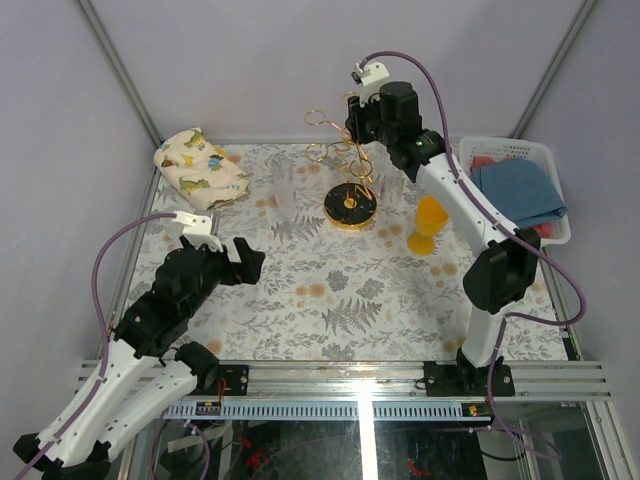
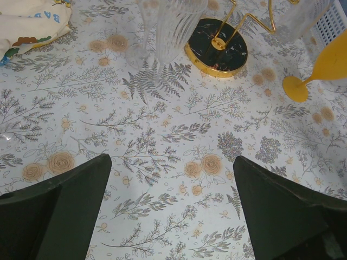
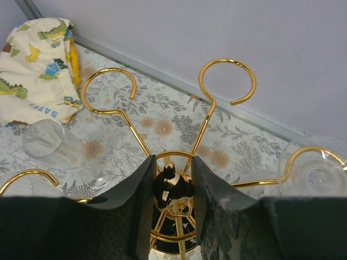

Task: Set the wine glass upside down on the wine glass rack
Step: Adjust the wine rack at the center of the board, then move the wine glass to the center of the board.

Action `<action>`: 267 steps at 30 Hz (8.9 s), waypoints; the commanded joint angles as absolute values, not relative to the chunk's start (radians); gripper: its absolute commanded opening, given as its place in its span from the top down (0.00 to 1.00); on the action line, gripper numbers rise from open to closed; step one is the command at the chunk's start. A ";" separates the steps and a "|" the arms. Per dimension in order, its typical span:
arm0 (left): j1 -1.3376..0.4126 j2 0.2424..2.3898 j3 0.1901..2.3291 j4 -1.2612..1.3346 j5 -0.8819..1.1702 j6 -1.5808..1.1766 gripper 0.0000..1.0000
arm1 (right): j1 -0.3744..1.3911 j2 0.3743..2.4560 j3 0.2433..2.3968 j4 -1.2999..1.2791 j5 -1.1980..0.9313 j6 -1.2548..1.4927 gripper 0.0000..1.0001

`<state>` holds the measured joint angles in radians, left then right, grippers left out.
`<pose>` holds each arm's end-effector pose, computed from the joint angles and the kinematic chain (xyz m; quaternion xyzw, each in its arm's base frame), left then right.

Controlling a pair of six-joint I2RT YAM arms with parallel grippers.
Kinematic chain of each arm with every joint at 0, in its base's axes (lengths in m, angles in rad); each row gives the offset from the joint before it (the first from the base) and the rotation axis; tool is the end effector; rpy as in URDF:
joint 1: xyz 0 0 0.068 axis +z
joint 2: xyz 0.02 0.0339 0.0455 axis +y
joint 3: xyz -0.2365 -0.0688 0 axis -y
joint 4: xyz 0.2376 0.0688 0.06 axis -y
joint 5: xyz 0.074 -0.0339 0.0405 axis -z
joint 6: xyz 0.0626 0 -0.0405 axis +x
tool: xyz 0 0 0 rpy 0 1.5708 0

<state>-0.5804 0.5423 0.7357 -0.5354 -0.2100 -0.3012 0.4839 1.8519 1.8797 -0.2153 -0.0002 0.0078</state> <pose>0.1464 -0.0804 0.2948 0.0532 0.8131 -0.1671 0.5550 0.4033 0.2120 0.3818 -0.1817 0.7485 0.1553 0.6186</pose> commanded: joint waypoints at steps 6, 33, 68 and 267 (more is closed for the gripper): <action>-0.577 0.538 0.727 -0.520 -0.219 -0.299 0.05 | 0.492 1.920 1.978 -0.226 -0.167 -0.078 0.90; -0.577 0.545 0.727 -0.520 -0.220 -0.302 0.05 | 0.492 1.328 1.418 0.095 0.198 -0.043 0.00; -0.577 0.542 0.727 -0.522 -0.225 -0.304 0.05 | 0.492 1.048 1.053 -0.572 0.277 0.298 0.01; -0.568 0.749 0.776 -0.422 -0.393 -0.268 0.00 | 0.327 1.401 1.181 -0.485 0.201 0.173 0.01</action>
